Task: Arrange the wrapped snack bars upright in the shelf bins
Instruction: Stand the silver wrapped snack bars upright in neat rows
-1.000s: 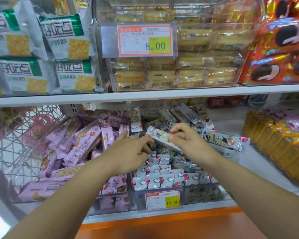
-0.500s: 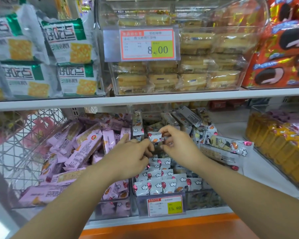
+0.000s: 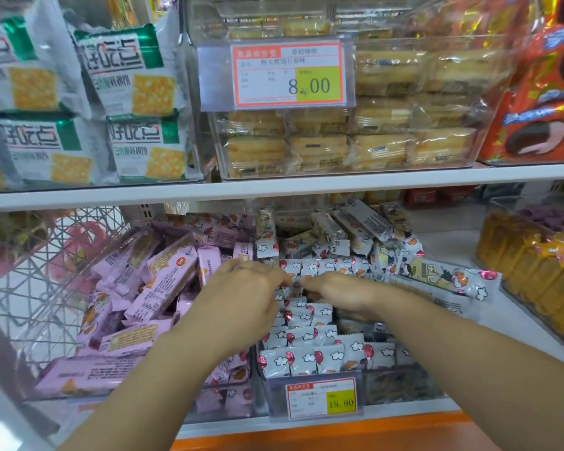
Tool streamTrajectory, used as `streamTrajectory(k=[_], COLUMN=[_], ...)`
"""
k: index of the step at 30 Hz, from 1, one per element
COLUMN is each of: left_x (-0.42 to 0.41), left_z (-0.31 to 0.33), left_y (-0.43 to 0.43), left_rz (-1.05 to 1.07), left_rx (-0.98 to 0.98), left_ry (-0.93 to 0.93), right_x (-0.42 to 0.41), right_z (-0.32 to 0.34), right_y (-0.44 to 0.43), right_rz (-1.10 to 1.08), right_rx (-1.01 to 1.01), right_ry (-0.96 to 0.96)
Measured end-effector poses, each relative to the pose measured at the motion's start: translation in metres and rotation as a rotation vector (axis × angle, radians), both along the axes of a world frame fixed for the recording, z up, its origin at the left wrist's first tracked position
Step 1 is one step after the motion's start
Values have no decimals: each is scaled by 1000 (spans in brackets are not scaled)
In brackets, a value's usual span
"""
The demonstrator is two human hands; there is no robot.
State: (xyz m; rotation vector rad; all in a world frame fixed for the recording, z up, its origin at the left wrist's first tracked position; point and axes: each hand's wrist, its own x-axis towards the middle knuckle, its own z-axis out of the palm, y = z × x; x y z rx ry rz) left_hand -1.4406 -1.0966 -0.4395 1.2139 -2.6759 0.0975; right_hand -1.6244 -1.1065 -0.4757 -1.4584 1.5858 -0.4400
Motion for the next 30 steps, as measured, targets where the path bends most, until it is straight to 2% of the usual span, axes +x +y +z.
streamTrajectory(k=[3,14,20,24,30], left_x=[0,30,37,40,39], left_z=[1,15,3,1,1], left_y=[4,18,25,23,23], left_rz=[-14,130,163,151,138], left_rx=[2,13,-17,-5,-28], left_ry=[26,285,387,430,467], right_x=[-3,16,43,48,48], right_z=[7,48,45,41,39], right_y=[3,15,-10,-15,-10], right_rz=[-35,-54,58,-35,-268], right_rx=[-20,-525,-510,-602,-688], right_ry=[-16,26,228,239,109])
